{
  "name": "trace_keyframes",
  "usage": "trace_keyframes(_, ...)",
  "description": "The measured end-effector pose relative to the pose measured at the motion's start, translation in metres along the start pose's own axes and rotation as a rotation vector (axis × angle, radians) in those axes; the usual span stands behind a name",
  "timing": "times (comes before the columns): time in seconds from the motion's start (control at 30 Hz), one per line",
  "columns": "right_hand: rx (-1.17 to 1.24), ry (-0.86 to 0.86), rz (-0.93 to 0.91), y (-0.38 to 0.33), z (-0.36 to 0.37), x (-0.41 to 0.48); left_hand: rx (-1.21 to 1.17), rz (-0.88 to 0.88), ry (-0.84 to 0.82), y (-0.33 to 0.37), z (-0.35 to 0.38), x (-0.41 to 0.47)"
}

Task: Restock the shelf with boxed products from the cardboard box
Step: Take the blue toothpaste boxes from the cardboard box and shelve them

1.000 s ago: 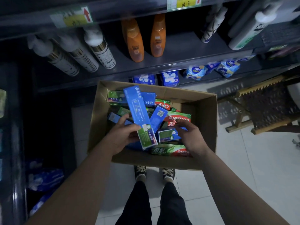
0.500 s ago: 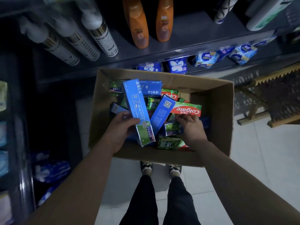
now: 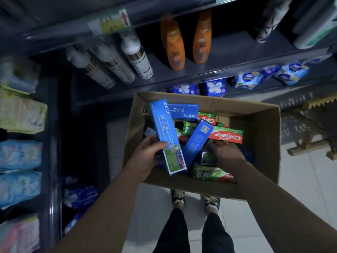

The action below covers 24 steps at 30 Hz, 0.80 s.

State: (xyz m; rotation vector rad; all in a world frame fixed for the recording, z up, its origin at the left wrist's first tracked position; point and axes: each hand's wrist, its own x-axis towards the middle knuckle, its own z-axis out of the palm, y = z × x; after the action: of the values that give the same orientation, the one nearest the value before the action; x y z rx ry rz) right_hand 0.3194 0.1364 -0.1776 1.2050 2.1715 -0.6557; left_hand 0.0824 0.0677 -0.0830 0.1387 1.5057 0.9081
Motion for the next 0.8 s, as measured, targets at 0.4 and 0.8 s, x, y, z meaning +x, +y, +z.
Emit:
trace_keyframes(0.4,0.647,0.256,-0.054,0.013,-0.062,-0.048,0.066,0.073,0.033,0.02,0.004,-0.024)
trace_keyframes(0.8,1.566,0.313,-0.076,-0.017,-0.205,-0.155,-0.272,0.293,0.119,0.111,0.024,-0.112)
